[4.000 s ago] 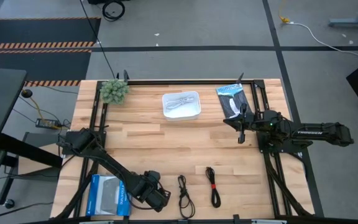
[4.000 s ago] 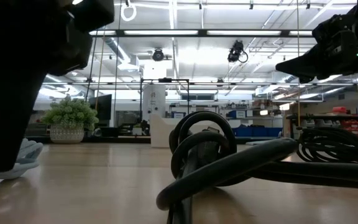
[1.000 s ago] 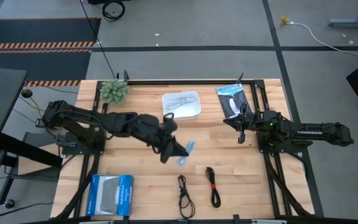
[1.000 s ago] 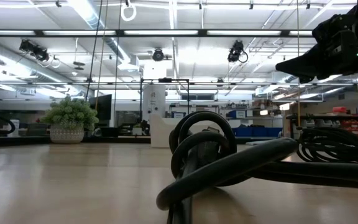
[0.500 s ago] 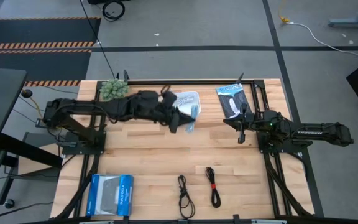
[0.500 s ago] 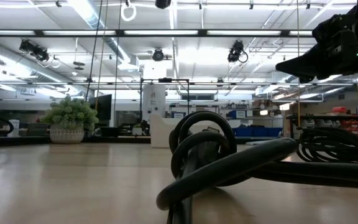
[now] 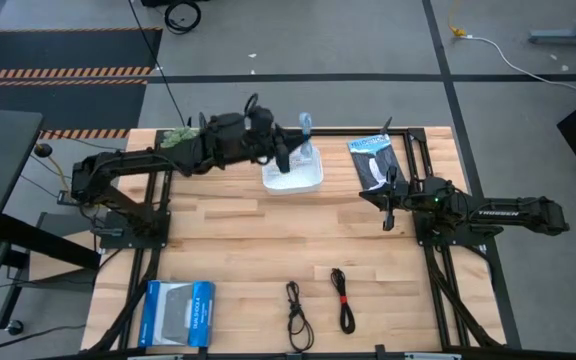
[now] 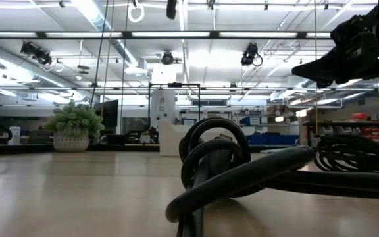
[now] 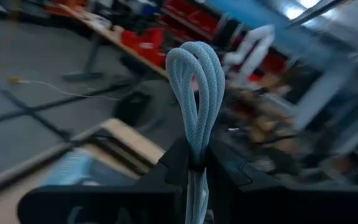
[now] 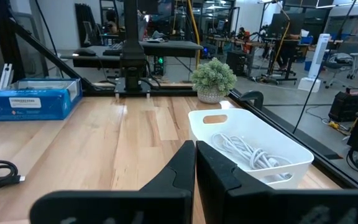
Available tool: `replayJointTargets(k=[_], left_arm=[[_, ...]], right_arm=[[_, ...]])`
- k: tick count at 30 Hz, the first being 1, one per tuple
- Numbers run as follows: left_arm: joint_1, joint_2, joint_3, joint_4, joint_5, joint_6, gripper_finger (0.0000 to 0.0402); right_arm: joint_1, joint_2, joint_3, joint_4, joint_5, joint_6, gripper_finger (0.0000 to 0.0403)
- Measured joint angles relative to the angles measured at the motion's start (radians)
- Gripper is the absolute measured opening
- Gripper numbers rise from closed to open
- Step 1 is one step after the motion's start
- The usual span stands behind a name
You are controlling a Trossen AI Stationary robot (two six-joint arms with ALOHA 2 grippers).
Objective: Pick and place USB-C Cables
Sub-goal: Put the light blue charger cable into the white bin
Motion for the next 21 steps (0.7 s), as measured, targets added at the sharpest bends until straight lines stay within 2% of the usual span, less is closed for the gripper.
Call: replayJointTargets(k=[8, 15, 21], left_arm=[[0.138, 0.048, 0.0, -0.02, -0.024, 0.028, 0.004], [0.152, 0.146, 0.0, -0.064, -0.02, 0.253, 0.004], [0.151, 0.227, 0.0, -0.116, 0.028, 0.329, 0.0041]], right_arm=[[0.0, 0.0, 0.0, 0.0, 0.0, 0.0, 0.002], [0.0, 0.0, 0.0, 0.0, 0.0, 0.0, 0.002], [0.0, 0.0, 0.0, 0.0, 0.0, 0.0, 0.002]])
